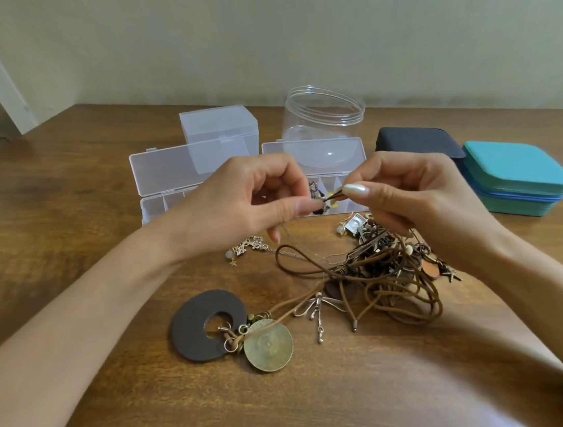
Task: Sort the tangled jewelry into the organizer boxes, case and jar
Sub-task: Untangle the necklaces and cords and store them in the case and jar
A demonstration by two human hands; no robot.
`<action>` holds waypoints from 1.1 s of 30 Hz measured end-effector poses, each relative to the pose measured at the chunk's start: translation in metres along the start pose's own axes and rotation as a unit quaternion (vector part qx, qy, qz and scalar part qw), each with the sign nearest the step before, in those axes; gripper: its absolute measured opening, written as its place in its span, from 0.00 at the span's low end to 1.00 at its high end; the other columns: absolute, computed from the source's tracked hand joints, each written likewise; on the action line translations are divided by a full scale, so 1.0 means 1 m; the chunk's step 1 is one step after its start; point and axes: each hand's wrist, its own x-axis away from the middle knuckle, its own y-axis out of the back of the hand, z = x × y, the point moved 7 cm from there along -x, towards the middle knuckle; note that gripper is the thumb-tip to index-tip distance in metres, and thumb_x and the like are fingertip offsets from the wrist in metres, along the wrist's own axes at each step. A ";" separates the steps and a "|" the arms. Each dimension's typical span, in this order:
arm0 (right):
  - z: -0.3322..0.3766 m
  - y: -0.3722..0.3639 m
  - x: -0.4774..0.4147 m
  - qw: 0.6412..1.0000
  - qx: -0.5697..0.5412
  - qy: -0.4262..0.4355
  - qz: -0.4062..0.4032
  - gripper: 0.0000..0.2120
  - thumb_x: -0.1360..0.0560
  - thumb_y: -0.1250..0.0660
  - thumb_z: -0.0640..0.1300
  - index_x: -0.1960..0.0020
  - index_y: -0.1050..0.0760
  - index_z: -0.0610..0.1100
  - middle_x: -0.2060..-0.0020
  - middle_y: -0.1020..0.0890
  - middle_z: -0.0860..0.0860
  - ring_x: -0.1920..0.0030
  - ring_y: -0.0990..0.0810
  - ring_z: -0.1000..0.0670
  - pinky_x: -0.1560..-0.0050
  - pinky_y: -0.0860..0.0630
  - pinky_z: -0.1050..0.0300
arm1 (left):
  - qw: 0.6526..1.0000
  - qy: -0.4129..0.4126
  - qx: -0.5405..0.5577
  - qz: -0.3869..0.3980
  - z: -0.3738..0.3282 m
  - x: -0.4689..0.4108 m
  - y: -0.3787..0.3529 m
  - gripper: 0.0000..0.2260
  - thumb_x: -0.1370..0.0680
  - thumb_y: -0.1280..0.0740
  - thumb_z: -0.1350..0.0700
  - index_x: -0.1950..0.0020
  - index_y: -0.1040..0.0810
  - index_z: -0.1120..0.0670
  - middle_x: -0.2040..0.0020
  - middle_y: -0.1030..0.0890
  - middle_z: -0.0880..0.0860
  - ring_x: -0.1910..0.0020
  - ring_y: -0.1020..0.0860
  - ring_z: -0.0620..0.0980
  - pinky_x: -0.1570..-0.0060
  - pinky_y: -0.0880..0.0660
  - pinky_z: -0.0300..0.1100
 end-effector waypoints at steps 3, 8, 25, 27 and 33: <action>0.001 0.001 0.000 0.999 -0.008 0.021 -0.026 0.06 0.34 0.30 0.47 0.63 0.20 0.44 0.77 0.26 0.51 0.77 0.34 0.54 0.76 0.38 0.66 | 1.000 0.001 -0.003 0.005 0.000 0.001 0.000 0.06 0.31 0.32 0.53 0.59 0.23 0.55 0.66 0.25 0.58 0.72 0.27 0.44 0.70 0.28 0.32; 0.004 0.000 -0.002 0.995 -0.061 0.081 0.022 0.09 0.34 0.25 0.50 0.61 0.20 0.45 0.62 0.21 0.46 0.67 0.29 0.48 0.68 0.31 0.63 | 1.000 0.000 0.003 -0.014 0.000 0.000 0.002 0.06 0.32 0.32 0.51 0.61 0.23 0.53 0.70 0.28 0.58 0.74 0.32 0.48 0.73 0.33 0.30; 0.007 -0.015 0.005 0.961 0.265 0.073 0.010 0.11 0.32 0.26 0.46 0.52 0.22 0.52 0.67 0.20 0.64 0.76 0.29 0.55 0.73 0.31 0.68 | 0.999 0.015 0.006 -0.036 0.009 -0.002 0.001 0.08 0.31 0.33 0.50 0.59 0.22 0.55 0.69 0.20 0.48 0.67 0.22 0.41 0.61 0.27 0.31; 0.007 -0.019 0.005 0.961 0.264 0.077 0.010 0.16 0.36 0.26 0.53 0.50 0.23 0.52 0.66 0.22 0.62 0.74 0.33 0.56 0.72 0.35 0.68 | 0.999 0.013 -0.002 -0.043 0.010 -0.002 0.000 0.10 0.31 0.32 0.49 0.59 0.22 0.55 0.67 0.18 0.49 0.64 0.21 0.43 0.58 0.25 0.34; 0.004 -0.021 0.006 0.953 0.287 0.099 -0.025 0.08 0.32 0.25 0.46 0.56 0.21 0.47 0.72 0.25 0.66 0.73 0.31 0.56 0.70 0.36 0.70 | 0.999 0.010 -0.011 -0.031 0.008 -0.002 -0.009 0.08 0.32 0.31 0.50 0.61 0.23 0.54 0.67 0.19 0.47 0.66 0.22 0.40 0.63 0.26 0.30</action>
